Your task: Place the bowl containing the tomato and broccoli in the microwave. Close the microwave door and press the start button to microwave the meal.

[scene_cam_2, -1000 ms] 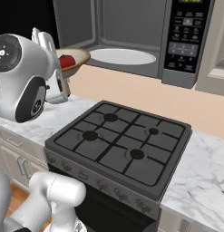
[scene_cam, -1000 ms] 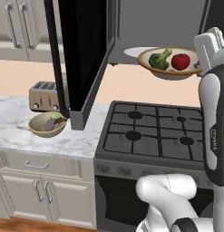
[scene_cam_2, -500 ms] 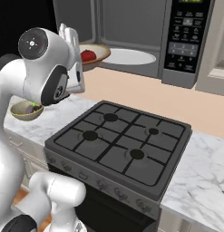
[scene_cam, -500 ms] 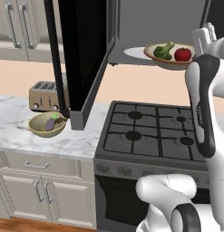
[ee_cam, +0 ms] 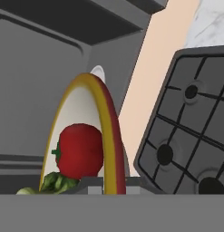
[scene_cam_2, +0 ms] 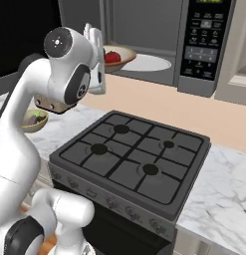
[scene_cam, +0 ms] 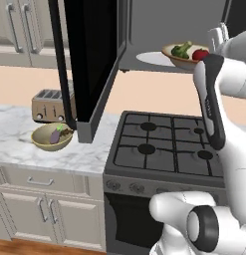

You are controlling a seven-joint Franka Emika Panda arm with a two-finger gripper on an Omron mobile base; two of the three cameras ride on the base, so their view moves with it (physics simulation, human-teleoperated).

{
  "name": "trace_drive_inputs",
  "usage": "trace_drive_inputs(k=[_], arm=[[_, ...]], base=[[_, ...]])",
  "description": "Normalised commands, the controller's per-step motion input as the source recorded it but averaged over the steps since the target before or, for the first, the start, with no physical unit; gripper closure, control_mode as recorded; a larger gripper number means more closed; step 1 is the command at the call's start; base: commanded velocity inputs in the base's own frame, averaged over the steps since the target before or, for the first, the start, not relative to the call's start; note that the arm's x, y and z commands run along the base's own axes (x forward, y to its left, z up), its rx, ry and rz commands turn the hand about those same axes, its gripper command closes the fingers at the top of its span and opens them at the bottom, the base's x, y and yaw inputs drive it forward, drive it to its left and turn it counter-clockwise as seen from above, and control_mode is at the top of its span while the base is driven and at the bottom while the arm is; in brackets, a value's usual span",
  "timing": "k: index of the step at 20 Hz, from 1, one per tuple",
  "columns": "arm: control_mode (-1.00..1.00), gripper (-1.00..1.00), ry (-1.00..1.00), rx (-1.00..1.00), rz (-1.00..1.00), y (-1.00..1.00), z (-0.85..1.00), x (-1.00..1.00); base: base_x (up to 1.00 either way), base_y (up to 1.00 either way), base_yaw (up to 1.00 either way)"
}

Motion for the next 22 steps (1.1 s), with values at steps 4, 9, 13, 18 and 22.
trace_drive_inputs(k=[4, 9, 13, 18, 22], arm=[[-1.00, 1.00, 0.00, 0.00, -0.01, -0.04, -0.10, 0.54], [-1.00, 1.00, 0.00, 0.00, 0.00, -0.10, -0.27, 0.52], [-1.00, 1.00, 0.00, 0.00, 0.00, -0.19, -0.26, 0.51], [-1.00, 1.00, 0.00, 0.00, -0.02, -0.21, -0.05, 0.54], [-1.00, 1.00, 0.01, 0.00, -0.05, -0.16, 0.00, 0.53]], base=[[0.00, 0.00, 0.00], [0.00, 0.00, 0.00], [0.00, 0.00, 0.00], [0.00, 0.00, 0.00], [0.00, 0.00, 0.00]])
